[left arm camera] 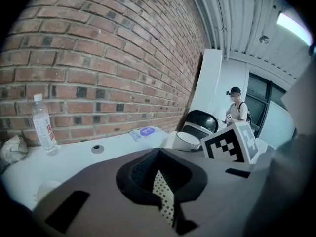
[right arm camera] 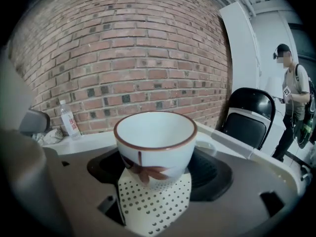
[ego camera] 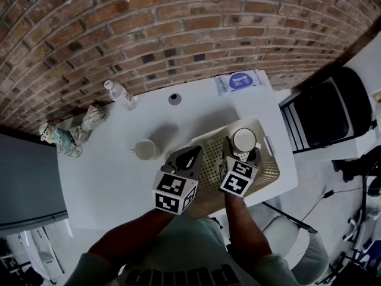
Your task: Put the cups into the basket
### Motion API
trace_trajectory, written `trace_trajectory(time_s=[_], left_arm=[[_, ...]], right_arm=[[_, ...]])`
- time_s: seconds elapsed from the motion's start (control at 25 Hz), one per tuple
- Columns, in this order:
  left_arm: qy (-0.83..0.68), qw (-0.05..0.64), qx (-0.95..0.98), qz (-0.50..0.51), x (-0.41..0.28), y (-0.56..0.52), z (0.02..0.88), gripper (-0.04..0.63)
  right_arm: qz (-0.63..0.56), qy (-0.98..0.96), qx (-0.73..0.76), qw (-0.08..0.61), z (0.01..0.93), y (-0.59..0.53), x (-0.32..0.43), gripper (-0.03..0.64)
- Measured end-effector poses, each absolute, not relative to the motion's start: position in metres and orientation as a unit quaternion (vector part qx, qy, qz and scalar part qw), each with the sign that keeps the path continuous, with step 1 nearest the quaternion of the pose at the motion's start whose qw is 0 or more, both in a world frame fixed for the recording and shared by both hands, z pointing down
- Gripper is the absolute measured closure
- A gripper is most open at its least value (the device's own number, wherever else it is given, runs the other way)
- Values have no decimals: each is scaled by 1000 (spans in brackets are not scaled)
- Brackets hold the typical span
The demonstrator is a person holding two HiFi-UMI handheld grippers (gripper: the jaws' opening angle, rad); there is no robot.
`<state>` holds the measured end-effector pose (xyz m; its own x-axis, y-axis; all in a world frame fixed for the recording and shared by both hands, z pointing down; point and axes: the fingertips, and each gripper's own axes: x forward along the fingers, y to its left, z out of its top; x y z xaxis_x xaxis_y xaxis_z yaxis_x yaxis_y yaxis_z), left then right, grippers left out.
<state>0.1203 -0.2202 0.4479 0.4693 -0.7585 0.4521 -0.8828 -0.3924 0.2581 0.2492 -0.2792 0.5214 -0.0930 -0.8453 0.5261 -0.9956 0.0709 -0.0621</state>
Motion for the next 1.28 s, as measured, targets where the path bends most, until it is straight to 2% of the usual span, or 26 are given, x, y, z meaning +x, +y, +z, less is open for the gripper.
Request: trace_trajectory(time_s=[0.44,1.28], left_arm=[[-480,276,820,147,142,-239,478,592],[-470,289,821,150,145,-246,488,592]], right_arm=[[234,-682,658,220,564,-300,265,244],[288,-656,643,270,614,-305,271,244]])
